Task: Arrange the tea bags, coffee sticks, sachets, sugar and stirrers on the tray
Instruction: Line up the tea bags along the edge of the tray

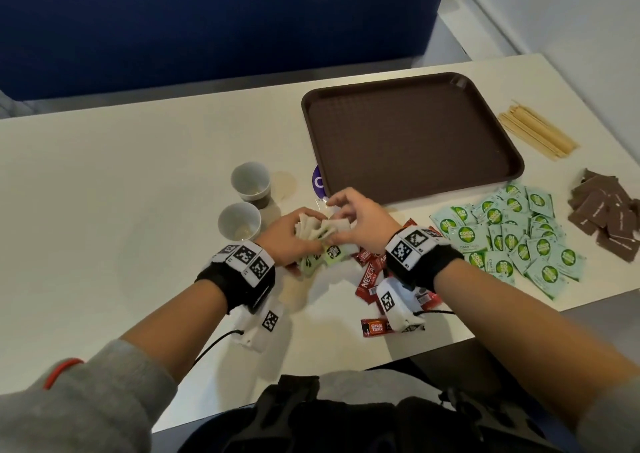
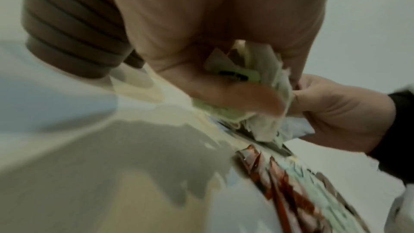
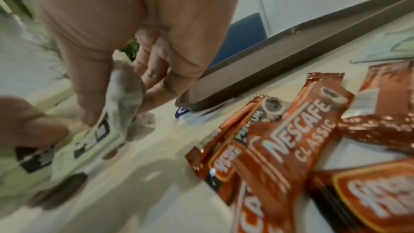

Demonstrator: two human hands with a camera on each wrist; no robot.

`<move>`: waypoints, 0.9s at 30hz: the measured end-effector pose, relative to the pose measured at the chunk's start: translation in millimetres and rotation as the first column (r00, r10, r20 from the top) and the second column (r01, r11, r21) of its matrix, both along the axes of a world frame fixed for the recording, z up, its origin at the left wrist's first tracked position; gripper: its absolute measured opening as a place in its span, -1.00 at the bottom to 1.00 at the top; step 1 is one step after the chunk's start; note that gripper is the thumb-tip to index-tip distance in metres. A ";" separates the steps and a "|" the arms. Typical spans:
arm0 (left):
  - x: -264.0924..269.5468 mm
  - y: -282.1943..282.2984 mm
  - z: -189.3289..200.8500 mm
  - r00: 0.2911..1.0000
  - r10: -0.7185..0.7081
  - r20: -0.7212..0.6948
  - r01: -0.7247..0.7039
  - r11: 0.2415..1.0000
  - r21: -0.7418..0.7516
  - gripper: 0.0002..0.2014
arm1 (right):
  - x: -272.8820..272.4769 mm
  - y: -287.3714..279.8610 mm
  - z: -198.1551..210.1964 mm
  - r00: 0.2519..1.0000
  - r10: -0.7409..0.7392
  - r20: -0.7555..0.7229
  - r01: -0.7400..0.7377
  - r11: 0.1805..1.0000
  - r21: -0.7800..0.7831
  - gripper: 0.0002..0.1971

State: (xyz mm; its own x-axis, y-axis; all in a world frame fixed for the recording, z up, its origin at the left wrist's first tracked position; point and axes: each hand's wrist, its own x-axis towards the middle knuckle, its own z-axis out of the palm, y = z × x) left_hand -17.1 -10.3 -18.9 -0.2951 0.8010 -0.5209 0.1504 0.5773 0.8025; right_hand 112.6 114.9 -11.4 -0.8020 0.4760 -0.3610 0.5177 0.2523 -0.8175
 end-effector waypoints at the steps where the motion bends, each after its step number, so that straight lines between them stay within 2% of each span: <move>1: 1.0 2.9 2.3 0.998 0.036 0.058 -0.037 0.999 0.015 -0.59 | -1.3 4.2 1.6 0.999 -0.034 -0.028 0.034 0.999 -0.005 -0.40; 6: 0.8 20.9 4.0 0.961 0.193 0.199 -0.223 0.964 0.143 -0.64 | -6.3 20.5 7.7 0.984 -0.136 -0.115 0.133 0.991 -0.032 -0.33; 9: -0.7 28.9 5.6 0.947 0.216 0.238 -0.266 0.943 0.199 -0.64 | -9.8 27.9 8.0 0.971 -0.172 -0.167 0.166 0.985 -0.049 -0.36; 13: -3.9 41.4 6.8 0.921 0.278 0.273 -0.342 0.912 0.225 -0.65 | -14.6 41.5 7.7 0.968 -0.172 -0.184 0.169 0.985 -0.033 -0.39; 16: -5.6 53.1 5.8 0.898 0.336 0.285 -0.405 0.884 0.234 -0.64 | -15.1 55.9 6.2 0.971 -0.157 -0.179 0.164 0.986 0.021 -0.49; 19: -6.3 66.8 6.2 0.892 0.370 0.261 -0.429 0.874 0.227 -0.63 | -16.1 70.7 5.6 0.979 -0.136 -0.150 0.145 0.988 0.052 -0.55; 23: -4.9 88.7 10.3 0.883 0.429 0.192 -0.465 0.857 0.223 -0.61 | -17.9 98.4 14.6 0.997 -0.033 -0.069 0.040 0.994 0.099 -0.53; 25: -5.2 100.5 12.1 0.854 0.494 0.164 -0.520 0.827 0.215 -0.60 | -16.4 114.5 18.3 0.999 0.005 -0.050 0.000 0.994 0.109 -0.59; 27: -6.7 111.7 12.2 0.834 0.539 0.119 -0.552 0.806 0.214 -0.60 | -15.6 130.7 18.7 0.995 -0.014 -0.094 0.025 0.994 0.110 -0.68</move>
